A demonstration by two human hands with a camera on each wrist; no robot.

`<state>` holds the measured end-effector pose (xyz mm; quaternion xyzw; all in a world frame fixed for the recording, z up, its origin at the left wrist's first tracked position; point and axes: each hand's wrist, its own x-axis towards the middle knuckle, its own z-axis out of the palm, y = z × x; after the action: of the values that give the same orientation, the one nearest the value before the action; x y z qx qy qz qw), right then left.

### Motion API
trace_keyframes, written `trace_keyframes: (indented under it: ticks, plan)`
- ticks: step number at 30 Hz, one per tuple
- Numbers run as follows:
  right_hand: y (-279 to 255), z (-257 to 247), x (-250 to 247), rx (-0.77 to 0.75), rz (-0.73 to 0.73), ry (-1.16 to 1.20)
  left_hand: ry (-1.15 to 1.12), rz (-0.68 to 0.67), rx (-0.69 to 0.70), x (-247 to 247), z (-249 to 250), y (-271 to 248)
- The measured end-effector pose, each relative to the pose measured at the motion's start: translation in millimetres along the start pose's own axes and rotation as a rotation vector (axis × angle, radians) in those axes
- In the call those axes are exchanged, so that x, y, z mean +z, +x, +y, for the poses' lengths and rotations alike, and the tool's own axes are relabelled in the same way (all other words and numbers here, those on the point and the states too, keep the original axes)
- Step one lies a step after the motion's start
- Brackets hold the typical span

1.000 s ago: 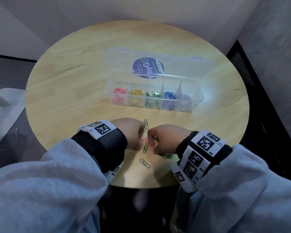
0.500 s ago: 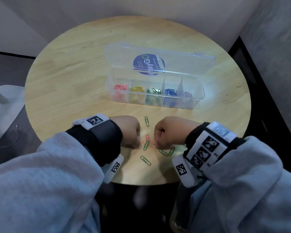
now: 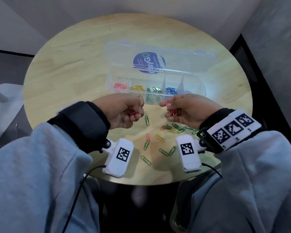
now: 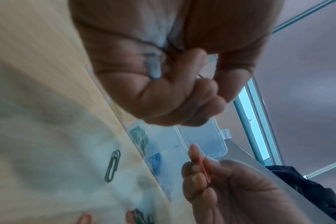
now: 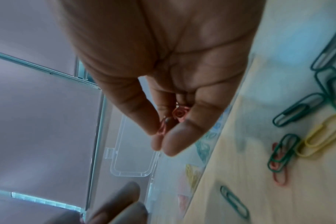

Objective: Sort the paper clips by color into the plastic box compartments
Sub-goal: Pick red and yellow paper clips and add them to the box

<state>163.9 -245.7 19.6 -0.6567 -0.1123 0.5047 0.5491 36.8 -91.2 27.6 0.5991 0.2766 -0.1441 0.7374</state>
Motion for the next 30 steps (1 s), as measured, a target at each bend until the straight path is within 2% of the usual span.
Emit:
trace_keyframes:
  ticks: [4,7,9,12,14,18,22,26,30]
  plan:
    - [1,-1,2,0.012,0.018,0.125,-0.12,-0.051,0.013,-3,2,1]
    - [5,2,2,0.018,0.043,-0.054,-0.106,-0.037,-0.012,-1,2,3]
    - [7,6,1,-0.004,0.073,-0.363,0.092,0.025,-0.045,4,1,7]
    - [4,9,0,-0.026,0.114,-0.916,0.601,0.111,-0.067,12,-6,14]
    - [4,12,1,0.005,0.119,-1.101,0.833,0.131,-0.062,17,-10,16]
    - [9,19,6,0.078,0.116,-1.119,1.107,0.12,0.005,23,-15,17]
    - [15,20,12,0.046,0.143,-1.254,1.336,0.082,0.066,31,-21,21]
    - [16,19,19,0.024,0.085,-1.341,1.433,0.032,0.079,39,-24,23]
    - [16,20,22,0.054,0.082,-1.389,1.471,0.043,0.055,37,-24,24]
